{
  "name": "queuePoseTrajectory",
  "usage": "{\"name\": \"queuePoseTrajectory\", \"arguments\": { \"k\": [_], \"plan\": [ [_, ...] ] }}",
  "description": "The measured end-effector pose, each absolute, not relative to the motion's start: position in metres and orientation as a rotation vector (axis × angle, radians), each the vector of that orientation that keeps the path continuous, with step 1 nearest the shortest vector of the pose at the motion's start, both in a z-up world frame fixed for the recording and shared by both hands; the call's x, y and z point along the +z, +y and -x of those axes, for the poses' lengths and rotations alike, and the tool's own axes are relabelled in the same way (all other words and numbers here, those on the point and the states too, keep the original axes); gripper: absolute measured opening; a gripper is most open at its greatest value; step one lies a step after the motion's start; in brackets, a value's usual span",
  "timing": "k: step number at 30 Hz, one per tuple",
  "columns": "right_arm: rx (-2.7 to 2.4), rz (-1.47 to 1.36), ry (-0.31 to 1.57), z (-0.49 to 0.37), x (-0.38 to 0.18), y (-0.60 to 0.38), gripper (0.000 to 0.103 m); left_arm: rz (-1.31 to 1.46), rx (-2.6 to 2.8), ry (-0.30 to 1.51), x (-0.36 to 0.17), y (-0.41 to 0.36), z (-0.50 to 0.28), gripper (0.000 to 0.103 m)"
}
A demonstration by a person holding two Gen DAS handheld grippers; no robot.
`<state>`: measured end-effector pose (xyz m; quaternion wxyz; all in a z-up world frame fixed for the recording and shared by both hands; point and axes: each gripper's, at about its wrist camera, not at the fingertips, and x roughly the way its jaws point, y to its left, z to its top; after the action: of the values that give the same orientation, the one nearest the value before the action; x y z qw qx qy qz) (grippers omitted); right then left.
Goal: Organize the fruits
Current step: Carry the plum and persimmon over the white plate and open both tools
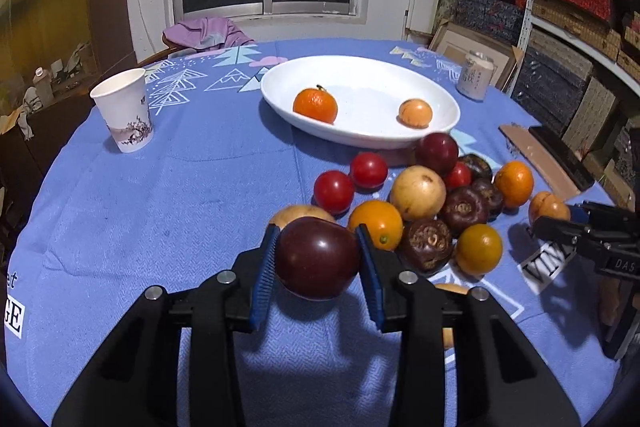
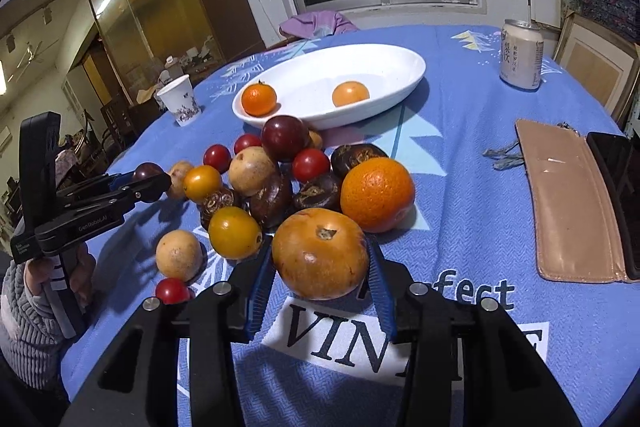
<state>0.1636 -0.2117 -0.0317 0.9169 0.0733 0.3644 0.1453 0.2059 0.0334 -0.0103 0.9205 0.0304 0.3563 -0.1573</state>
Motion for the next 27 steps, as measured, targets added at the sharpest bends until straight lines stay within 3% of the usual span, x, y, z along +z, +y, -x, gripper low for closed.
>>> {"name": "queuePoseTrajectory", "arguments": {
  "k": [6, 15, 27],
  "plan": [
    [0.304, -0.207, 0.703, -0.175, -0.007, -0.224, 0.045, 0.001, -0.313, 0.719, 0.013, 0.036, -0.231, 0.038],
    [0.251, -0.271, 0.678, -0.287, 0.045, -0.230, 0.045, 0.047, -0.294, 0.696, 0.058, 0.015, -0.327, 0.038],
    [0.230, -0.163, 0.846, -0.393, 0.002, -0.205, 0.045, 0.041, -0.290, 0.841, 0.005, 0.000, -0.423, 0.038]
  ]
}}
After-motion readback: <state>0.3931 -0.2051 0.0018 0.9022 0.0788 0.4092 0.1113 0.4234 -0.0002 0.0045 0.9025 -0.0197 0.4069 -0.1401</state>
